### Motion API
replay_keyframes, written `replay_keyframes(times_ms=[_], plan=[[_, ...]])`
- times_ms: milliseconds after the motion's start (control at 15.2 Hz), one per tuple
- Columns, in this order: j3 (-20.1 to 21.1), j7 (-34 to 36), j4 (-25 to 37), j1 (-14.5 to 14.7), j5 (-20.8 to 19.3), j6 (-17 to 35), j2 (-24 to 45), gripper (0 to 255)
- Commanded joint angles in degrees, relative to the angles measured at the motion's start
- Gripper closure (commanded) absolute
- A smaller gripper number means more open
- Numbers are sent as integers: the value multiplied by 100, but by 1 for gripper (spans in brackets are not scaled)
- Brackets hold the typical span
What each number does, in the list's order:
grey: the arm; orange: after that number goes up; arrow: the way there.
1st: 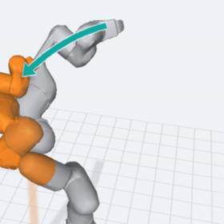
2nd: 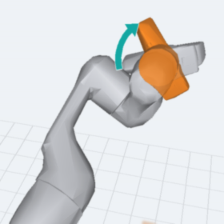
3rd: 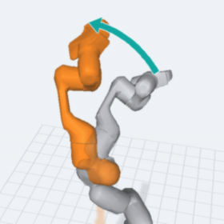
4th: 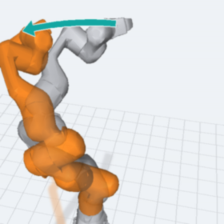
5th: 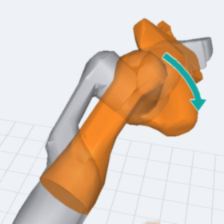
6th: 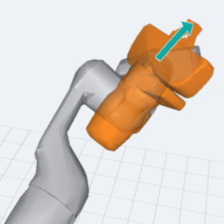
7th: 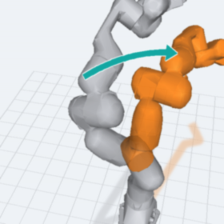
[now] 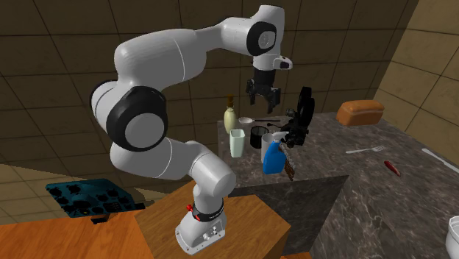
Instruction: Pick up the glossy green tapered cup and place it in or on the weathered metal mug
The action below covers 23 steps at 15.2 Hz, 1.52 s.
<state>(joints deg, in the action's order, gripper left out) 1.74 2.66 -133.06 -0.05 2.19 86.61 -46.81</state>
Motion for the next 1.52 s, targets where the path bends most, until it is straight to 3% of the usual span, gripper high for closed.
replay_keyframes(times_ms=[0, 726, 1320, 1452], plan=[[0, 0, 0, 0, 0, 0, 0, 0], [1112, 987, -1114, 405, 733, 1391, 497, 0], [2108, 1800, -1427, 688, 1212, 2738, 1675, 0], [2170, 1838, -1486, 699, 1235, 2887, 1770, 0]])
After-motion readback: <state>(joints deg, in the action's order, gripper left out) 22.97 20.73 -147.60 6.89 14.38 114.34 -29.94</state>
